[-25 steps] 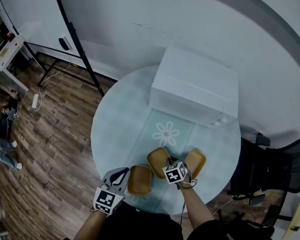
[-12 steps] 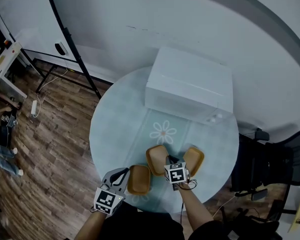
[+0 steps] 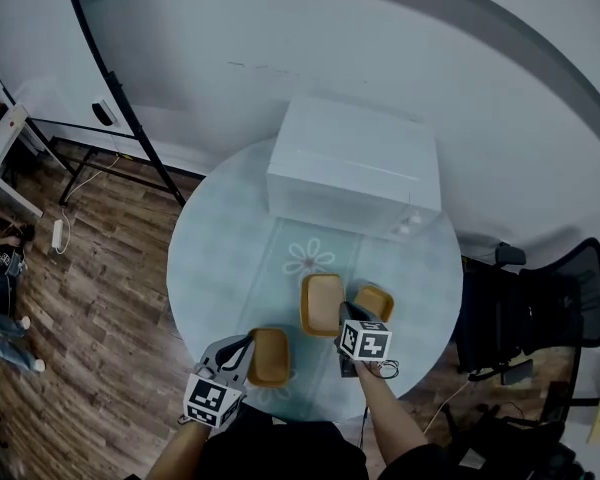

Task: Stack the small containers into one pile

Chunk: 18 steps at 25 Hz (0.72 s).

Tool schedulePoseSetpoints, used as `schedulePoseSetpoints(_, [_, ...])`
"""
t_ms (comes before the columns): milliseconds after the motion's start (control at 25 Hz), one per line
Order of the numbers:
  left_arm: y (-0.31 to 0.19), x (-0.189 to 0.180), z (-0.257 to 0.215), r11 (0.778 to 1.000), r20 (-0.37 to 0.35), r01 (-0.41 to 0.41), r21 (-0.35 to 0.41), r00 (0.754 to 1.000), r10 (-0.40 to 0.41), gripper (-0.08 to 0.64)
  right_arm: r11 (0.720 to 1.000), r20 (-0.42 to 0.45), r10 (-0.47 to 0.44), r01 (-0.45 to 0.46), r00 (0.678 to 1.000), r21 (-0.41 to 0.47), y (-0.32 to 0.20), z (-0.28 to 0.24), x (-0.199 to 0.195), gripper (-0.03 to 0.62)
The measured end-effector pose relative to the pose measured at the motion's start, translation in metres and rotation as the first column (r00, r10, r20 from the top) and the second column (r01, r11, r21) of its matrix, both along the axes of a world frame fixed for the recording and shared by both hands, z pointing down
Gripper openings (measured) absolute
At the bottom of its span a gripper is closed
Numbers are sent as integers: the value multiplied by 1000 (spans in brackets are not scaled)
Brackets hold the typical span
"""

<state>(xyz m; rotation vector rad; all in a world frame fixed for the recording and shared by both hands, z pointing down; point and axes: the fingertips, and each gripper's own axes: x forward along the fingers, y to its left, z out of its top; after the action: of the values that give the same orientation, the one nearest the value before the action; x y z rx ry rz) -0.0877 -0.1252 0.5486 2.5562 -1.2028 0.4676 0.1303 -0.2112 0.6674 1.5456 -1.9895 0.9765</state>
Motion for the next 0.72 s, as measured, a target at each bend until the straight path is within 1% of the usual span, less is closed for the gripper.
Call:
schedulePoseSetpoints(120, [3, 10, -1, 1000, -6, -21, 3, 1000, 22, 17, 993, 69, 113, -115, 991, 17, 3, -14, 28, 32])
schedulePoseSetpoints(200, [4, 17, -1, 999, -9, -34, 6, 999, 34, 17, 983, 112, 182, -185, 977, 21, 7, -22, 48, 32])
schedulePoseSetpoints(320, [5, 28, -2, 999, -13, -54, 9, 998, 54, 17, 964, 154, 261, -266, 953, 13, 16, -26, 78, 32])
schedulePoseSetpoints(520, [5, 46, -4, 997, -21, -82, 8, 996, 82, 17, 930, 209, 364, -364, 908, -38, 31, -16, 116, 32])
schedulePoseSetpoints(720, [7, 56, -3, 995, -16, -96, 4, 995, 96, 17, 897, 267, 441, -426, 857, -114, 44, 3, 139, 32])
